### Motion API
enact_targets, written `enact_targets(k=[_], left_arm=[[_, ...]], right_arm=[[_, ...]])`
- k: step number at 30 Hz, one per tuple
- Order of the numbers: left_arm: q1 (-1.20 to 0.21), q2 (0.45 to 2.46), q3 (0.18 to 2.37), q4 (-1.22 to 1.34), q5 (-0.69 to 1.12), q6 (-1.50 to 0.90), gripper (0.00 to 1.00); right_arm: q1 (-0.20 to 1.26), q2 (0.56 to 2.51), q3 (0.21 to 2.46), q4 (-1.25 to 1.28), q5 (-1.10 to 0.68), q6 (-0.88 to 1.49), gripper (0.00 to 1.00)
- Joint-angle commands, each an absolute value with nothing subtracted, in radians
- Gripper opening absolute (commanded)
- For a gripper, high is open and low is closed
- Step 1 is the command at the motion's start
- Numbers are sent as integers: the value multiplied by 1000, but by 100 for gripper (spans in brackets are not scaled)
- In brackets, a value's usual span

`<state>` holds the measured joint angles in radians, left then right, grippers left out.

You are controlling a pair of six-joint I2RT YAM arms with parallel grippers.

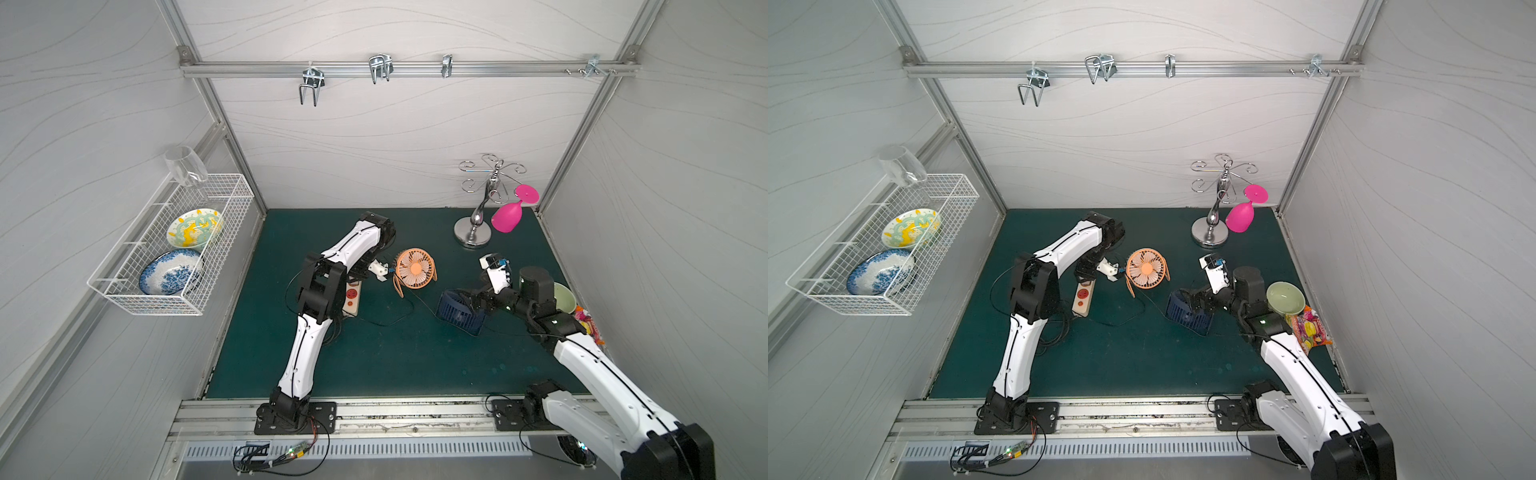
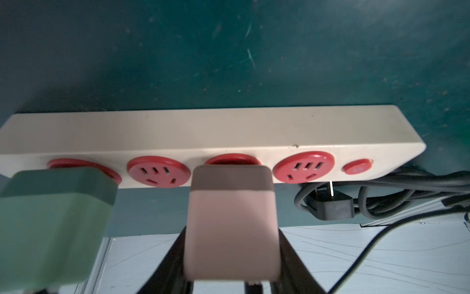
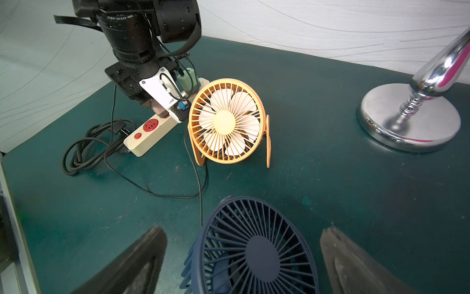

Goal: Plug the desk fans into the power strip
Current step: Insert the plug into the socket, then reset both arms

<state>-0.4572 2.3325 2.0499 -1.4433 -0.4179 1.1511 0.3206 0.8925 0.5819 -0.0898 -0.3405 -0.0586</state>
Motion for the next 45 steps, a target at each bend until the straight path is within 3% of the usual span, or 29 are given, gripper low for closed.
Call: enact_targets(k=[1,14,19,35,45], left_arm=[[-493,2449,1984,-1241,-151,1126,0],[-483,2379,1893,-1144,-116,1139,1],[-480,2294,1905,-1112,-113,1155,30],[-420,2066,1801,-1159,-117,1198,80],[-360,1937,1787,-1214,6,1173,87]], right_arm=[[325,875,581,-90,-340,-67,99],[328,864,587,-102,-340,-73,99],[334,861,594,-114,-340,-75,99],[343,856,600,-128,-332,-85,99],[344,856,597,-126,-324,-86,99]])
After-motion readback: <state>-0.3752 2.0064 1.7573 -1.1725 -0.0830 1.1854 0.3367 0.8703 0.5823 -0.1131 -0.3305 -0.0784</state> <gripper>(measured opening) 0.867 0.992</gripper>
